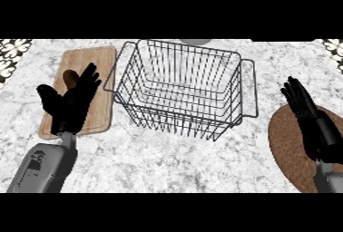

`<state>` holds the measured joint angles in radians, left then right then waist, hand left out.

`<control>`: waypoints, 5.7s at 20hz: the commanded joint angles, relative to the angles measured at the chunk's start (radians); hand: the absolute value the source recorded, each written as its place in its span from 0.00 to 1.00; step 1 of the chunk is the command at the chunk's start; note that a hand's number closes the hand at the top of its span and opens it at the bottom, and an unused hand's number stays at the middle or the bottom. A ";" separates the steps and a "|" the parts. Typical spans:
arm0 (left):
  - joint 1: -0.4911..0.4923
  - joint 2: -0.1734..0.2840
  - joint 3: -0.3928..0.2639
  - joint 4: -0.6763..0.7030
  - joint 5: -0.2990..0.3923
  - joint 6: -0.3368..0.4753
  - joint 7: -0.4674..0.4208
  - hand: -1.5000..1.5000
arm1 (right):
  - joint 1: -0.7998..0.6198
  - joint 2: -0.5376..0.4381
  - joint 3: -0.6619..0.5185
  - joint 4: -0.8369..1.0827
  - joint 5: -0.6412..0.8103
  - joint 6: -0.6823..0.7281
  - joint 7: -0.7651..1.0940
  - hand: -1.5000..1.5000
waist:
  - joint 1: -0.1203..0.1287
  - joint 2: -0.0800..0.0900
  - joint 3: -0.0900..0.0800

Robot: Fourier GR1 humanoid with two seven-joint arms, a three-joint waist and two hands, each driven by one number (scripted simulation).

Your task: Pick the eggplant from the placemat and place it in the basket

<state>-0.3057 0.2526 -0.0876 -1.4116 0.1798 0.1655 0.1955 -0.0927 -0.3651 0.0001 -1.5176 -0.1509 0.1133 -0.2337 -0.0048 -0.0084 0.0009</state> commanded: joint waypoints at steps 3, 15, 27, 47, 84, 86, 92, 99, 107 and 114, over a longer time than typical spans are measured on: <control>-0.008 0.059 0.027 0.013 -0.023 -0.024 0.006 0.50 | -0.226 -0.144 -0.201 0.222 -0.265 0.260 0.013 1.00 | 0.042 0.018 0.002; 0.109 0.126 0.115 0.029 0.037 -0.119 0.005 0.50 | -0.147 -0.167 0.030 0.094 0.173 0.344 -0.346 0.00 | 0.008 0.006 -0.001; 0.076 0.146 0.125 0.032 0.021 -0.131 0.024 0.50 | -0.486 -0.572 0.020 0.051 0.291 0.525 0.293 0.00 | 0.024 0.005 -0.006; 0.116 0.139 0.157 0.010 0.019 -0.169 0.004 0.50 | -0.727 -0.771 0.047 0.518 0.286 1.036 0.104 0.00 | 0.016 0.011 0.000; 0.121 0.048 0.190 0.030 -0.068 -0.188 -0.010 0.50 | -0.399 -0.387 0.097 0.753 0.728 0.440 -0.307 0.00 | 0.014 0.010 0.000; 0.069 0.048 0.197 0.108 -0.088 -0.193 -0.037 0.50 | -0.406 -0.390 0.095 0.807 0.759 0.427 -0.365 0.00 | 0.012 0.011 0.000; 0.101 0.048 0.204 -0.003 -0.084 -0.191 0.037 0.50 | -0.355 -0.418 0.050 0.745 0.734 0.464 -0.389 0.00 | 0.006 0.008 -0.001; 0.093 0.014 0.201 0.081 -0.117 -0.172 -0.031 0.50 | -0.352 -0.407 0.068 0.802 0.723 0.464 -0.494 0.00 | 0.005 0.010 -0.001; 0.078 0.059 0.251 0.023 -0.074 -0.230 0.037 0.50 | -0.380 -0.409 0.099 0.845 0.812 0.413 -0.475 0.00 | 0.012 0.011 0.000; 0.077 -0.006 0.202 -0.008 -0.141 -0.172 0.063 0.50 | -0.360 -0.337 0.093 0.848 0.865 0.301 -0.459 0.00 | 0.010 0.010 0.000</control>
<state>-0.2005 0.2780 0.1383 -1.4307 0.0756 -0.0397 0.2507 -0.4323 -0.7535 0.0892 -0.7104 0.6802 0.4370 -0.6696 0.0035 -0.0018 -0.0071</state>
